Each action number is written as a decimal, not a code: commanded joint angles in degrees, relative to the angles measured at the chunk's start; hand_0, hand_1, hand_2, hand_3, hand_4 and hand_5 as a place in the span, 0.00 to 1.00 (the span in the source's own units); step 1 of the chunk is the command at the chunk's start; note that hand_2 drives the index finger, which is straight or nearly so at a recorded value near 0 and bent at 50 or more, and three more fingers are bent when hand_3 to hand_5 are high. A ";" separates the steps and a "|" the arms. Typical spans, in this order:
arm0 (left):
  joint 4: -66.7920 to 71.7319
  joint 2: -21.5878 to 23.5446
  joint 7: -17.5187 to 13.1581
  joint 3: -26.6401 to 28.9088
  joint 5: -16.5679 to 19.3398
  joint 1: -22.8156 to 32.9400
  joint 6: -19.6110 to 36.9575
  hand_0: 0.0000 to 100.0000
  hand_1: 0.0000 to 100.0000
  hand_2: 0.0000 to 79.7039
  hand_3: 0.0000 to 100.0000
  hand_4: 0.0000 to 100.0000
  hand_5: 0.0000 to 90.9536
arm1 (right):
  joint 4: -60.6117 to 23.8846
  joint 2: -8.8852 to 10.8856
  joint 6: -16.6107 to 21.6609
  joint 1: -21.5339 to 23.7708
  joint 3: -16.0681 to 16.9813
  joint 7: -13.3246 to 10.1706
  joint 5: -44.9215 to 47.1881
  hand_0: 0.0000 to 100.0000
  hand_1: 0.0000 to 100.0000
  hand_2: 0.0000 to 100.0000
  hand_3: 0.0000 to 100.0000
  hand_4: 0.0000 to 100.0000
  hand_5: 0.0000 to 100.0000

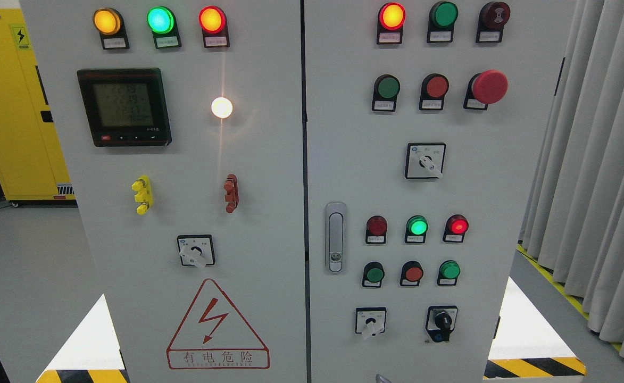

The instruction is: Press green start button

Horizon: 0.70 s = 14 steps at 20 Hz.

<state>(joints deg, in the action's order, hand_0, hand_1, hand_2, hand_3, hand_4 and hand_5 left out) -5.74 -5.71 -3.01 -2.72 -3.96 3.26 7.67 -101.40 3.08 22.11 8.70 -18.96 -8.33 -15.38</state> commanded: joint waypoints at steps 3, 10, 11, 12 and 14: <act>0.03 0.00 0.02 0.00 0.00 -0.01 -0.02 0.12 0.56 0.00 0.00 0.00 0.00 | 0.07 0.00 -0.05 0.00 0.07 -0.02 0.00 0.56 0.69 0.00 0.13 0.23 0.17; 0.03 0.00 0.02 0.00 0.00 -0.01 -0.02 0.12 0.56 0.00 0.00 0.00 0.00 | -0.02 0.00 -0.14 -0.08 0.16 -0.02 -0.09 0.56 0.70 0.00 0.13 0.23 0.18; 0.03 0.00 0.02 0.00 0.00 -0.01 -0.02 0.12 0.56 0.00 0.00 0.00 0.00 | -0.11 0.00 -0.14 -0.26 0.16 0.07 -0.09 0.56 0.70 0.00 0.13 0.23 0.18; 0.03 0.00 0.02 0.00 0.00 -0.01 -0.02 0.12 0.56 0.00 0.00 0.00 0.00 | -0.11 0.00 -0.31 -0.43 0.16 0.07 -0.26 0.55 0.70 0.00 0.13 0.23 0.18; 0.03 0.00 0.02 0.00 0.00 -0.01 -0.02 0.12 0.56 0.00 0.00 0.00 0.00 | -0.20 0.09 -0.66 -0.87 0.42 0.16 -0.88 0.51 0.71 0.00 0.14 0.24 0.19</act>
<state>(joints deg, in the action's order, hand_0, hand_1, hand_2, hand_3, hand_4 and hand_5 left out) -5.73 -5.71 -3.01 -2.72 -3.95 3.26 7.67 -101.42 3.07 21.79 8.44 -18.84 -8.41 -15.61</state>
